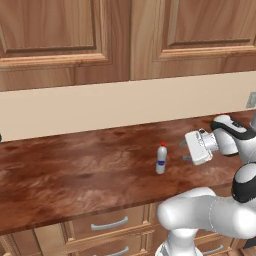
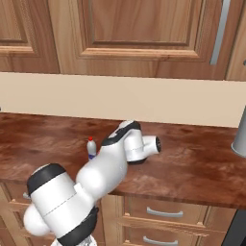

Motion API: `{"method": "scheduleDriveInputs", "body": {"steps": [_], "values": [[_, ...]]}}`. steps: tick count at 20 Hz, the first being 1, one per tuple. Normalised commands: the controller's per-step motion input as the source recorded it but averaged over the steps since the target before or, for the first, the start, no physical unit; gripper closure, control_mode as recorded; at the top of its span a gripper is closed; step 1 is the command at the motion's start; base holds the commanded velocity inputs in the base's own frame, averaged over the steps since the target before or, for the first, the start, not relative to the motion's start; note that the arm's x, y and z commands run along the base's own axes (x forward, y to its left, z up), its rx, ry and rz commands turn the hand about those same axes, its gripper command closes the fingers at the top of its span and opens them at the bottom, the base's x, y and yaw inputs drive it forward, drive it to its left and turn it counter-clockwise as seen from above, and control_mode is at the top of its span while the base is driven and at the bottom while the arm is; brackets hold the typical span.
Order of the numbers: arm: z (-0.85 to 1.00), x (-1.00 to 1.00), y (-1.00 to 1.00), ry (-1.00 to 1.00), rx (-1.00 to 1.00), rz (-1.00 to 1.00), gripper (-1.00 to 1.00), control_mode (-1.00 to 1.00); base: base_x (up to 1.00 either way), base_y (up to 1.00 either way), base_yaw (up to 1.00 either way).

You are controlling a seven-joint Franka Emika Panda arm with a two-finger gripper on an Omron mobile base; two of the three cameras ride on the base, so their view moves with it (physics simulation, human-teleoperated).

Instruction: Take the bottled waters from the counter and place them in the freezer to freeze. Close the freezer door after placing the bottles.

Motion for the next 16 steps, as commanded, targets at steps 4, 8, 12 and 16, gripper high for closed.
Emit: {"method": "scheduleDriveInputs", "body": {"steps": [4, 8, 12, 16], "values": [[0.0, 0.28, 0.21, 0.0, 0.0, 0.04, -1.0, -1.0, 0.0, 0.0, 0.0], [-0.03, -0.09, 0.24, 0.0, 0.0, 0.06, -1.0, -1.0, 0.0, 0.0, 0.0], [-0.04, -0.1, 0.16, 0.0, 0.02, 0.06, -1.0, -1.0, 0.0, 0.0, 0.0], [-0.04, -0.17, 0.11, 0.0, 0.03, 0.02, -1.0, -1.0, 0.0, 0.0, 0.0]]}}
